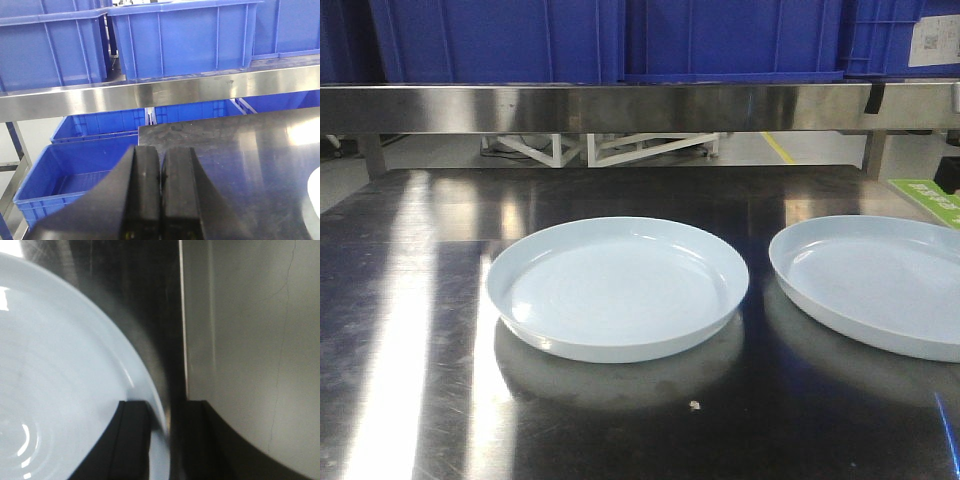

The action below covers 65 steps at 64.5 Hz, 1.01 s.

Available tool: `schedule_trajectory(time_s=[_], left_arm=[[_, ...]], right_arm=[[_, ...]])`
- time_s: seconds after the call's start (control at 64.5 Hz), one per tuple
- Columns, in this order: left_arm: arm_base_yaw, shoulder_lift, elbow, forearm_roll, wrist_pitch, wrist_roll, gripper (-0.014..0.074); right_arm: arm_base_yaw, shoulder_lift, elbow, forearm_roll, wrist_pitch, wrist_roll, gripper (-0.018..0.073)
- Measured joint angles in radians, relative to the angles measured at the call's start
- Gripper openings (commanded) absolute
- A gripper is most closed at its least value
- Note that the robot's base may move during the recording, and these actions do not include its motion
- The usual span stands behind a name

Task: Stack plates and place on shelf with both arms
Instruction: 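Lift the held plate and lower it onto the centered plate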

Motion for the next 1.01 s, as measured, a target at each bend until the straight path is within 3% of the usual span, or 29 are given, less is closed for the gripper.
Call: schedule_trajectory(time_s=[0.155, 0.403, 0.759, 0.852, 1.007], left_arm=[[0.0, 0.0, 0.0, 0.0, 0.0, 0.0, 0.0082], [0.0, 0.0, 0.0, 0.0, 0.0, 0.0, 0.0082], [0.0, 0.0, 0.0, 0.0, 0.0, 0.0, 0.0082], [0.0, 0.0, 0.0, 0.0, 0.0, 0.0, 0.0082], [0.0, 0.0, 0.0, 0.0, 0.0, 0.0, 0.0082]], right_arm=[[0.0, -0.007, 0.0, 0.004, 0.0, -0.002, 0.0041], [0.0, -0.077, -0.007, 0.027, 0.01, -0.004, 0.0057], [0.0, -0.177, -0.071, 0.197, 0.012, -0.004, 0.0057], [0.035, -0.18, -0.071, 0.225, 0.012, -0.004, 0.0057], [0.174, -0.173, -0.064, 0.246, -0.029, -0.004, 0.0057]])
